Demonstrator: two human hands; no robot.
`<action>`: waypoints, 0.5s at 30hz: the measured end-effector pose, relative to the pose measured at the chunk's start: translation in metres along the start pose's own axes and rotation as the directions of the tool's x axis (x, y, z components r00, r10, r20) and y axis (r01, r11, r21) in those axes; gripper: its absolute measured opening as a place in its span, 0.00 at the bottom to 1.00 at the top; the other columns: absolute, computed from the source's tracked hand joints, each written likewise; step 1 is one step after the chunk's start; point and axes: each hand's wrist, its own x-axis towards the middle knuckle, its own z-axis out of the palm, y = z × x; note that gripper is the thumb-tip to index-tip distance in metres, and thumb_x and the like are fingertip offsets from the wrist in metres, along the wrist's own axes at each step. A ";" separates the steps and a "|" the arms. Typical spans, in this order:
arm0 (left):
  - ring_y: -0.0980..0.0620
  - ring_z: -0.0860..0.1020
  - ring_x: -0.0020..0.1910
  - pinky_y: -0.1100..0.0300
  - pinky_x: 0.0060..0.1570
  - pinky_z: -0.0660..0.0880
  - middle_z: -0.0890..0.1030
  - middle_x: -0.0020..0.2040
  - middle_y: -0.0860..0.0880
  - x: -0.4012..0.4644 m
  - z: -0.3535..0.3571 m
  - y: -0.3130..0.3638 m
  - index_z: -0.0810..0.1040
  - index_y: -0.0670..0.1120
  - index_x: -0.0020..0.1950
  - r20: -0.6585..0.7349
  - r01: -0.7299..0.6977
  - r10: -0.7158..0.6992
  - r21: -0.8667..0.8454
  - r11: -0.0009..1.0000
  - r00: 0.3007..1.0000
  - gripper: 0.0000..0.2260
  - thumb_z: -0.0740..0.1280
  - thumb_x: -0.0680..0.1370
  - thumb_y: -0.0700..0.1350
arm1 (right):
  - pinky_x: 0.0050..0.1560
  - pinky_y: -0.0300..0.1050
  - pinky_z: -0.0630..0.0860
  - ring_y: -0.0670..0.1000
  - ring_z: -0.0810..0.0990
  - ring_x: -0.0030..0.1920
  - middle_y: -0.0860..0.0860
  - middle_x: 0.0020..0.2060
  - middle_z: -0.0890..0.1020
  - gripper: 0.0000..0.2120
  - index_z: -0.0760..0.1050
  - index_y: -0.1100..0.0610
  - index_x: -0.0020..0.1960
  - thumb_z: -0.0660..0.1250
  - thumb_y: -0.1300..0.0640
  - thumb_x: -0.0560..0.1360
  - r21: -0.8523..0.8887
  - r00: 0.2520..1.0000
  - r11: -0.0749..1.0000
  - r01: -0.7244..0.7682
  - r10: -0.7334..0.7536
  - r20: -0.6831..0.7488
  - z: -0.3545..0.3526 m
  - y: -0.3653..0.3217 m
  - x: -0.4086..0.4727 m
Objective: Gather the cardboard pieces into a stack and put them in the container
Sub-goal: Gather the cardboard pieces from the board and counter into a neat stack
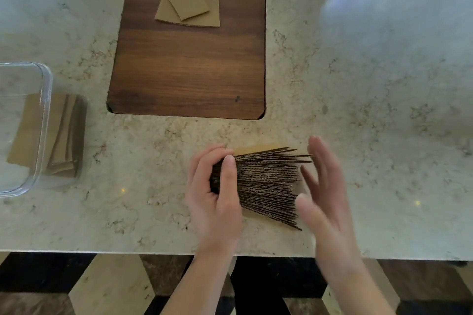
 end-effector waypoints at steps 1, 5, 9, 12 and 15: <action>0.50 0.81 0.59 0.61 0.61 0.76 0.83 0.56 0.46 0.000 0.000 0.000 0.82 0.55 0.54 -0.004 0.000 0.000 -0.013 1.000 1.000 0.07 0.64 0.84 0.49 | 0.75 0.40 0.69 0.44 0.63 0.82 0.41 0.82 0.65 0.37 0.56 0.52 0.85 0.67 0.48 0.80 0.029 1.000 0.999 0.030 -0.030 -0.002 0.008 0.006 -0.009; 0.47 0.82 0.58 0.57 0.59 0.77 0.84 0.55 0.47 0.001 -0.001 0.000 0.83 0.56 0.54 0.000 0.043 -0.043 -0.083 0.996 0.999 0.07 0.65 0.83 0.48 | 0.77 0.64 0.67 0.57 0.62 0.83 0.53 0.83 0.62 0.39 0.55 0.54 0.85 0.68 0.52 0.78 0.015 0.990 0.999 0.043 -0.041 -0.138 0.027 0.019 -0.014; 0.49 0.83 0.57 0.57 0.58 0.77 0.85 0.54 0.52 0.000 -0.004 -0.003 0.84 0.52 0.55 0.032 0.015 -0.011 -0.126 0.992 0.999 0.10 0.63 0.84 0.44 | 0.73 0.66 0.71 0.57 0.71 0.77 0.50 0.78 0.70 0.36 0.60 0.58 0.82 0.66 0.50 0.78 -0.072 0.960 0.995 0.073 -0.090 -0.264 0.037 0.022 0.002; 0.50 0.83 0.56 0.58 0.57 0.78 0.85 0.55 0.50 0.000 -0.007 -0.004 0.83 0.46 0.59 0.068 0.007 0.004 -0.172 0.985 0.998 0.12 0.61 0.84 0.43 | 0.70 0.66 0.72 0.57 0.74 0.73 0.51 0.73 0.74 0.29 0.68 0.57 0.76 0.66 0.51 0.77 -0.111 0.951 0.989 0.101 -0.129 -0.280 0.035 0.024 0.016; 0.49 0.83 0.57 0.60 0.58 0.77 0.85 0.56 0.48 0.000 -0.012 -0.005 0.83 0.45 0.61 0.109 -0.014 0.031 -0.158 0.987 0.994 0.13 0.60 0.84 0.44 | 0.73 0.58 0.71 0.54 0.71 0.77 0.52 0.77 0.71 0.23 0.69 0.57 0.70 0.66 0.53 0.77 -0.049 0.964 0.990 0.132 -0.140 -0.228 0.033 0.024 0.029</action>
